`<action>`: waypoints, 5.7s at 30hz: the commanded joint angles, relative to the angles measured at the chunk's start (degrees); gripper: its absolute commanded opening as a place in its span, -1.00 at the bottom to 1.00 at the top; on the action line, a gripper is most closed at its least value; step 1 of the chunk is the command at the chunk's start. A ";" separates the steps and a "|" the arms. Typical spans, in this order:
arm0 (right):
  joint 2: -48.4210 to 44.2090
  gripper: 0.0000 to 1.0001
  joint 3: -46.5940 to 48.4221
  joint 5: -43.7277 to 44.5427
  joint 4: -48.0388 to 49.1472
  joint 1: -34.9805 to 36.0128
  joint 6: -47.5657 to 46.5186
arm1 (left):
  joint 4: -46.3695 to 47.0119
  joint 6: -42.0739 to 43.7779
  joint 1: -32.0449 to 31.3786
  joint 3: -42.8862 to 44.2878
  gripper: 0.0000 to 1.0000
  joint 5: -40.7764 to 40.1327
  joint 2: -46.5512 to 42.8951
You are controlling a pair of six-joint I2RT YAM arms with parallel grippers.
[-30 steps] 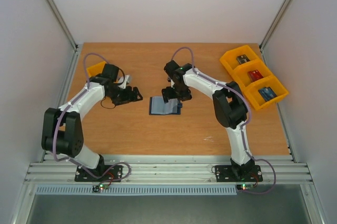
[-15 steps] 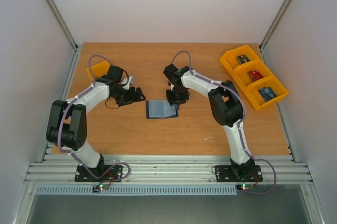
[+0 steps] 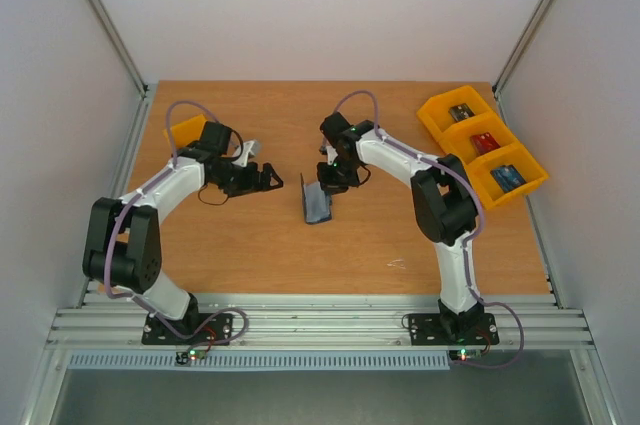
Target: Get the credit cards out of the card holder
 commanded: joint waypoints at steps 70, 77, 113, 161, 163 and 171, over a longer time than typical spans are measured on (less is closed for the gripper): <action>-15.36 -0.97 33.21 3.42 -19.17 3.62 -3.24 | 1.45 -1.14 -5.57 19.40 -0.67 24.04 1.36; -17.18 -0.93 29.28 4.16 -19.56 1.07 -6.77 | 0.14 -0.48 -5.38 19.29 -0.99 25.19 0.52; -20.32 -0.15 9.48 12.22 6.70 13.72 -15.70 | -14.26 5.77 -6.08 27.18 -1.00 9.29 -1.45; -29.05 0.92 3.04 -8.08 -1.48 -3.31 -27.41 | -25.85 24.69 -6.07 30.87 -0.99 21.83 -3.13; -29.46 0.97 3.03 -10.98 -2.33 -3.49 -29.06 | -27.71 26.69 -6.07 31.25 -0.99 22.88 -3.26; -28.91 0.93 5.47 -19.57 -5.74 -3.55 -33.05 | -37.01 37.39 -6.07 33.69 -0.99 29.06 -3.46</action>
